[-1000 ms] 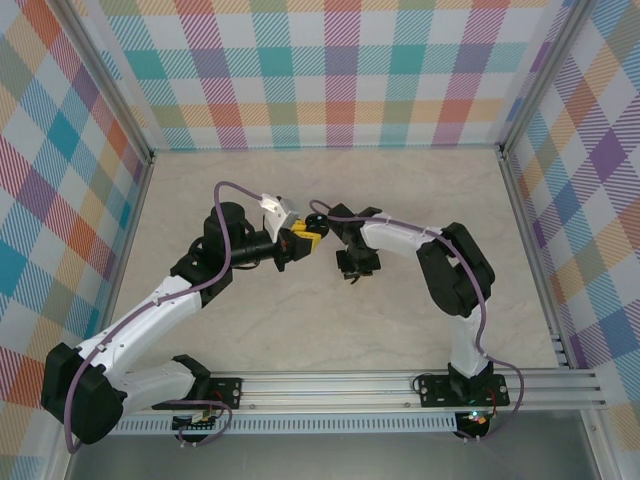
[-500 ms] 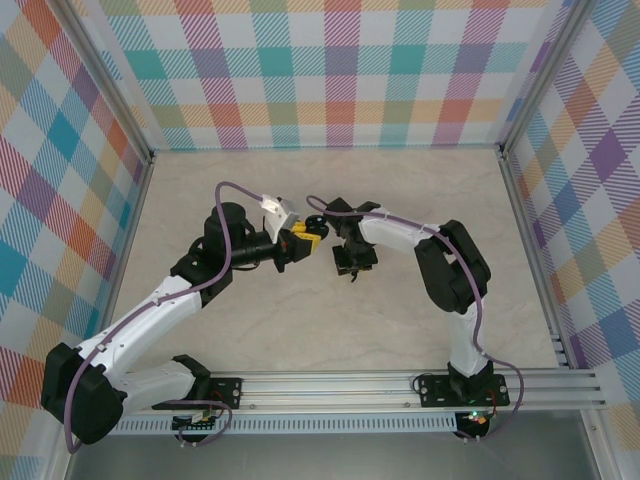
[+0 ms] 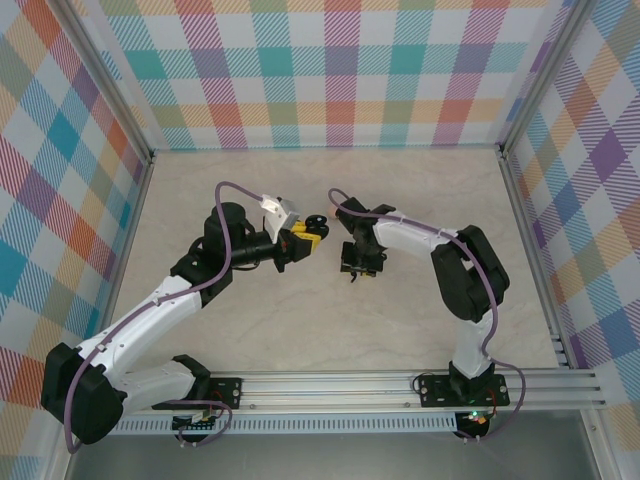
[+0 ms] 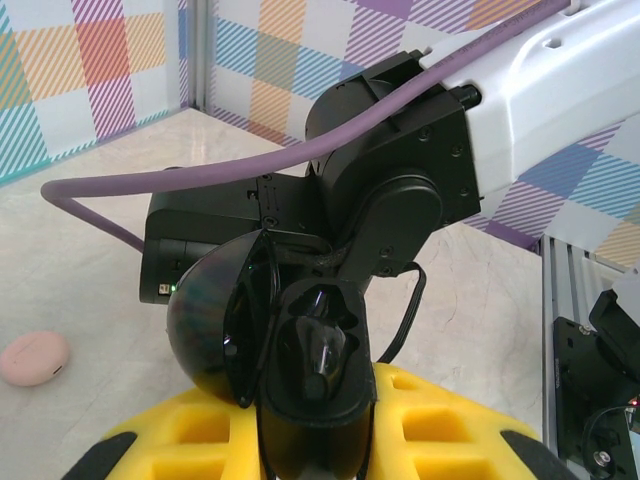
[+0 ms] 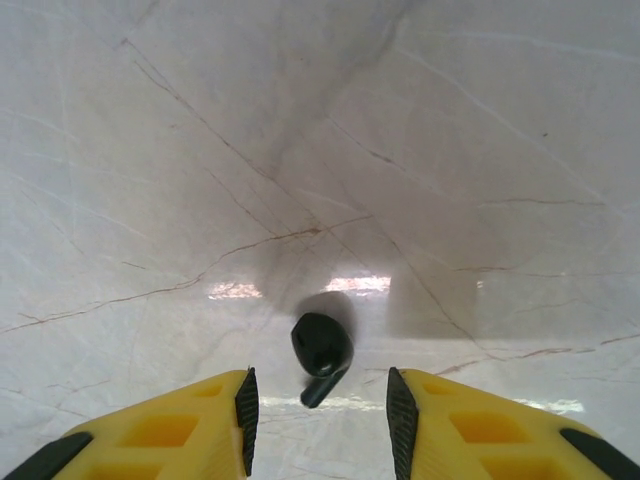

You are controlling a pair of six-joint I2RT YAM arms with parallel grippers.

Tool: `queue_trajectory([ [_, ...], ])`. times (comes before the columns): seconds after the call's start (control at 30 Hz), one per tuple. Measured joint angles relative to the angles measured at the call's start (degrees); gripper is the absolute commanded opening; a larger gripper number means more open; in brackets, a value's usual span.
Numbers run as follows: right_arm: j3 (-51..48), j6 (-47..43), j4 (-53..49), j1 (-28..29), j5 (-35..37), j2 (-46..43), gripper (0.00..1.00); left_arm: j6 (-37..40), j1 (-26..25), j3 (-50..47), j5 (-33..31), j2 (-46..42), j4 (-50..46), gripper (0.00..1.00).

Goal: Insert wireless bluetooth earbuds into charging case

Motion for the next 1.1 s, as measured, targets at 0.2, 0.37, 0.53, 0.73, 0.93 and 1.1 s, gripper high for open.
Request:
queue_trajectory([
  [0.2,0.0,1.77,1.05,0.0,-1.07,0.07,0.45,0.0,0.0,0.0,0.02,0.28,0.0,0.19],
  [0.37,0.0,2.14,1.18,0.02,-1.05,0.83,0.45,0.0,0.0,0.0,0.02,0.46,0.02,0.19],
  [0.53,0.42,2.05,0.92,0.09,-1.07,2.91,0.45,0.0,0.0,0.0,0.02,0.55,0.0,0.19],
  [0.73,3.45,0.04,0.26,0.76,-1.51,4.68,0.45,0.0,0.0,0.0,0.02,0.55,0.02,0.19],
  [0.93,7.61,-3.17,-3.04,1.77,-0.5,7.63,0.44,0.0,0.0,0.0,0.0,0.55,0.0,0.19],
  [1.1,8.13,-4.83,-4.07,2.47,1.36,7.93,0.4,0.0,0.0,0.0,0.0,0.55,0.0,0.19],
])
